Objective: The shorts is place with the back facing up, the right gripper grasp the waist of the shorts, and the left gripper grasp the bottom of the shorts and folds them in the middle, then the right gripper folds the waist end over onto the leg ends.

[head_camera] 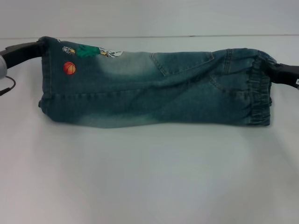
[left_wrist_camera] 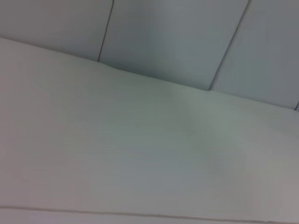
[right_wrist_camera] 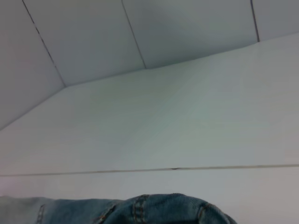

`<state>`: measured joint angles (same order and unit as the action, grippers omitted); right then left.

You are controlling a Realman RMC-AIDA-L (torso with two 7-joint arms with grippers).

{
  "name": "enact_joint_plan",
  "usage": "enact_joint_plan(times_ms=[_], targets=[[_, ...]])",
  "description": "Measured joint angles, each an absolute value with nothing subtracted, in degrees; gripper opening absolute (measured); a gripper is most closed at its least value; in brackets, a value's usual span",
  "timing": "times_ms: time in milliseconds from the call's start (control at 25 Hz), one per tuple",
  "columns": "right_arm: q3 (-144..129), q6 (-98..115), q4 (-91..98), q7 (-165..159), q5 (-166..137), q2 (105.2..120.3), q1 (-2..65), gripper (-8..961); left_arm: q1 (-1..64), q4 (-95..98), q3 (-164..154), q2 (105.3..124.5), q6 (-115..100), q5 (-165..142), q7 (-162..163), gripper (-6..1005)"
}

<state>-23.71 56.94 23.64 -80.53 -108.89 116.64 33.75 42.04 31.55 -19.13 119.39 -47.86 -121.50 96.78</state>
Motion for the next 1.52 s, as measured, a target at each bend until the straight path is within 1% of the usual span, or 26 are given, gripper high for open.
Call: enact_joint_plan(times_ms=[200,360,560,720,800,880,1000,1160,1320,1400,1520], targets=[[-24.1,56.4,23.5,-80.8,-108.8,116.98,33.8,60,42.6,31.5,-19.9,119.67,-46.8,-120.8,95.9,4],[-24.2,56.3,23.5,-81.1,-108.8,117.01,33.8,63,42.5,31.9,-20.5,120.39,-44.8,-120.2,95.8,163],[-24.3,56.3,23.5,-82.4,-109.1,116.46,33.4,268,41.7,32.0,-20.5,120.48,-45.2,-118.6,94.6,319],[-25.6,57.1,23.8,-85.2,-109.1,115.57,33.0,402,41.1,32.0,-20.6,120.49,-46.6,-118.1,94.3,434],[-27.1,57.8,24.2,-87.4,-109.1,114.82,32.7,469,40.6,32.0,-20.6,120.50,-48.0,-118.0,94.2,506],[-28.6,58.6,24.3,-89.5,-109.1,113.93,32.6,719,40.0,32.1,-20.6,120.50,-49.7,-117.4,93.5,579],[-31.9,60.8,24.7,-93.7,-109.2,111.99,32.6,754,38.7,32.1,-20.5,120.59,-53.5,-114.8,91.2,696],[-35.1,65.7,29.1,-101.0,-111.0,109.96,32.5,800,36.0,32.1,-20.5,120.67,-62.4,-111.0,87.1,876],[-36.3,73.2,36.9,-111.6,-118.2,107.63,33.4,846,33.9,32.0,-20.6,120.50,-71.5,-110.8,85.0,922],[-37.1,77.6,40.0,-116.1,-122.2,106.52,34.4,844,33.0,31.8,-20.6,120.45,-77.3,-111.0,84.8,934],[-38.4,84.1,44.0,-121.9,-128.9,105.46,36.9,841,32.0,31.9,-20.6,120.52,-84.6,-111.3,84.8,934]])
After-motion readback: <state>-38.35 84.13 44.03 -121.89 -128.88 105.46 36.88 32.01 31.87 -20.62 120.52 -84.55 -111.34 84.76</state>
